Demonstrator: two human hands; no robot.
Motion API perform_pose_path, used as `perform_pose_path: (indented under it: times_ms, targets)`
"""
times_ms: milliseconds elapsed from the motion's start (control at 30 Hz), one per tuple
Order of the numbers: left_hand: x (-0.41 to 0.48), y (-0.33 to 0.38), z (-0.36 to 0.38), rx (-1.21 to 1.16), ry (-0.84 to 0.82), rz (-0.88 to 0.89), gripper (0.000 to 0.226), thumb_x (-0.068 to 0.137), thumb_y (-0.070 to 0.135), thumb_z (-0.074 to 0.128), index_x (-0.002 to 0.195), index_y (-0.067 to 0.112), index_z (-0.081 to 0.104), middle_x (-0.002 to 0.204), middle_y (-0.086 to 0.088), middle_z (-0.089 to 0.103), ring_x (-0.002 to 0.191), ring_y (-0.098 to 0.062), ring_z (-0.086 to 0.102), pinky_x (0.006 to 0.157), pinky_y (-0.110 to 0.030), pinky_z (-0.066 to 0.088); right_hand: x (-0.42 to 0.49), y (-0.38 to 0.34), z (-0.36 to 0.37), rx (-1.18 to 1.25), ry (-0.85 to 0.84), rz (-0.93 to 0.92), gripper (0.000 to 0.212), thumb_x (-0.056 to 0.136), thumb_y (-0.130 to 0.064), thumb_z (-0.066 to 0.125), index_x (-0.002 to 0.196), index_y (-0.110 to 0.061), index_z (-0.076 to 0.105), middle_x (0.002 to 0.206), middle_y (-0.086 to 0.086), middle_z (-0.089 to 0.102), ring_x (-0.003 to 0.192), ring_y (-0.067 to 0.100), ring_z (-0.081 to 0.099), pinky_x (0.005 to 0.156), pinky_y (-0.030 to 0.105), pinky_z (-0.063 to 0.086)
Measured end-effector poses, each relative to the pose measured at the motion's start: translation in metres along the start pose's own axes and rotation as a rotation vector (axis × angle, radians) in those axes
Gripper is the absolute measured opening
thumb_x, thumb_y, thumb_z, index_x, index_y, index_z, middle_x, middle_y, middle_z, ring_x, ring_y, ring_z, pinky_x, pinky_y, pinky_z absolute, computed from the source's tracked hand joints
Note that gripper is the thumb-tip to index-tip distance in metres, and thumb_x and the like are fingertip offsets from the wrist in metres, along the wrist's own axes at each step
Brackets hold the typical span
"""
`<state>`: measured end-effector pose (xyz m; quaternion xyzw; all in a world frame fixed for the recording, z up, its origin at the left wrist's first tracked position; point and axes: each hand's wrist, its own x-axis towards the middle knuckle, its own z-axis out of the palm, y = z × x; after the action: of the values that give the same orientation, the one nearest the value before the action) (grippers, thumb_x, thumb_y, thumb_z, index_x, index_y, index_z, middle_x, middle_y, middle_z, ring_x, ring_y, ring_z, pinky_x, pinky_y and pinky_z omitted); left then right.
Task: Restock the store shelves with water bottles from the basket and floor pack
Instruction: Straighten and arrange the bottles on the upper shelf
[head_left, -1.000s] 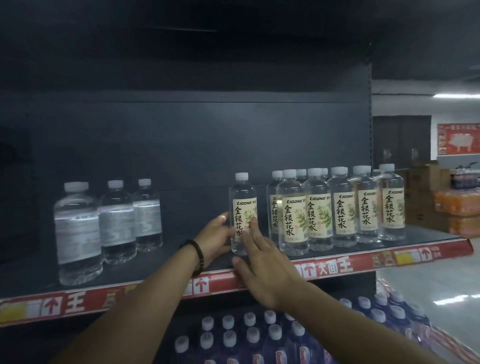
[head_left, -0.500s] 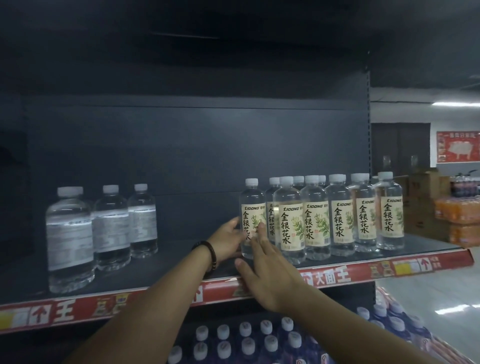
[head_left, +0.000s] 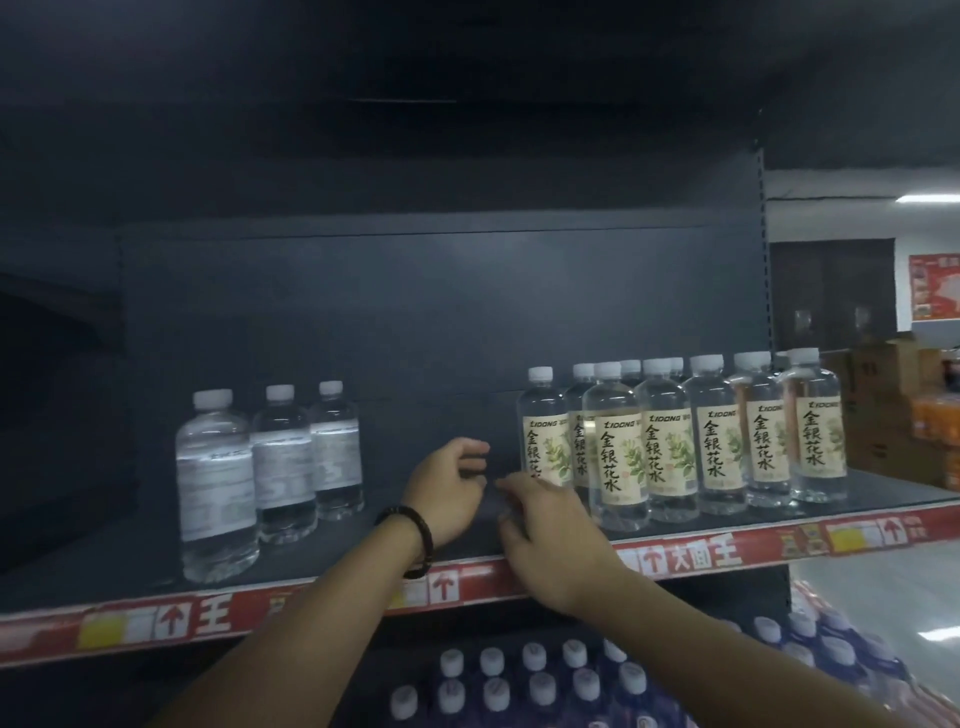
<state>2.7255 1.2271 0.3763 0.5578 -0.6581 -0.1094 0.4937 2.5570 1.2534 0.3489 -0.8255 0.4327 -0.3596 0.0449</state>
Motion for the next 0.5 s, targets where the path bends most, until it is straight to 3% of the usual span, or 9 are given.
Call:
perform_pose_path:
  times_ms: [100, 167, 233, 333, 400, 500]
  targets:
    - [-0.032, -0.011, -0.050, 0.102, 0.149, 0.093, 0.035, 0.091, 0.001, 0.064, 0.101, 0.034, 0.073, 0.102, 0.019, 0.075, 0.095, 0.008, 0.068, 0.089, -0.015, 0.054, 0.006, -0.034, 0.022, 0.108, 0.008, -0.023, 0.041, 0.096, -0.025, 0.055, 0.136, -0.022, 0.061, 0.124, 0.004, 0.068, 0.117, 0.022, 0.062, 0.102, 0.033, 0.049]
    - [-0.056, -0.019, -0.085, 0.193, 0.229, 0.108, 0.034, 0.091, 0.003, 0.064, 0.090, 0.036, 0.073, 0.094, 0.021, 0.073, 0.083, 0.008, 0.066, 0.075, -0.009, 0.049, 0.012, -0.060, 0.038, 0.218, -0.009, -0.016, 0.038, 0.098, -0.019, 0.056, 0.136, -0.017, 0.064, 0.122, 0.005, 0.070, 0.114, 0.020, 0.065, 0.100, 0.028, 0.049]
    - [-0.077, -0.031, -0.119, 0.278, 0.344, 0.111, 0.034, 0.088, 0.003, 0.065, 0.086, 0.037, 0.069, 0.095, 0.018, 0.068, 0.086, 0.003, 0.063, 0.075, -0.012, 0.047, 0.018, -0.088, 0.058, 0.326, -0.033, 0.006, 0.035, 0.100, -0.015, 0.056, 0.133, -0.016, 0.066, 0.119, 0.003, 0.072, 0.110, 0.018, 0.067, 0.098, 0.026, 0.051]
    - [-0.100, -0.052, -0.161, 0.399, 0.493, 0.052, 0.032, 0.084, 0.006, 0.066, 0.094, 0.036, 0.060, 0.106, 0.012, 0.055, 0.103, -0.012, 0.054, 0.087, -0.026, 0.047, 0.024, -0.128, 0.091, 0.449, -0.068, 0.041, 0.034, 0.101, -0.009, 0.053, 0.132, -0.014, 0.066, 0.114, 0.004, 0.072, 0.101, 0.019, 0.069, 0.088, 0.026, 0.054]
    - [-0.110, -0.065, -0.182, 0.447, 0.509, -0.097, 0.031, 0.086, 0.009, 0.064, 0.104, 0.031, 0.052, 0.115, 0.006, 0.044, 0.111, -0.018, 0.042, 0.092, -0.030, 0.040, 0.028, -0.154, 0.110, 0.517, -0.135, 0.061, 0.040, 0.099, -0.005, 0.051, 0.137, -0.014, 0.061, 0.121, 0.006, 0.069, 0.103, 0.022, 0.068, 0.085, 0.028, 0.056]
    - [-0.116, -0.083, -0.200, 0.368, 0.506, -0.221, 0.036, 0.088, 0.011, 0.067, 0.113, 0.028, 0.046, 0.123, 0.000, 0.042, 0.113, -0.022, 0.047, 0.098, -0.033, 0.043, 0.036, -0.188, 0.128, 0.576, -0.185, 0.073, 0.043, 0.098, -0.004, 0.053, 0.140, -0.014, 0.055, 0.126, 0.005, 0.063, 0.111, 0.025, 0.066, 0.085, 0.033, 0.056]
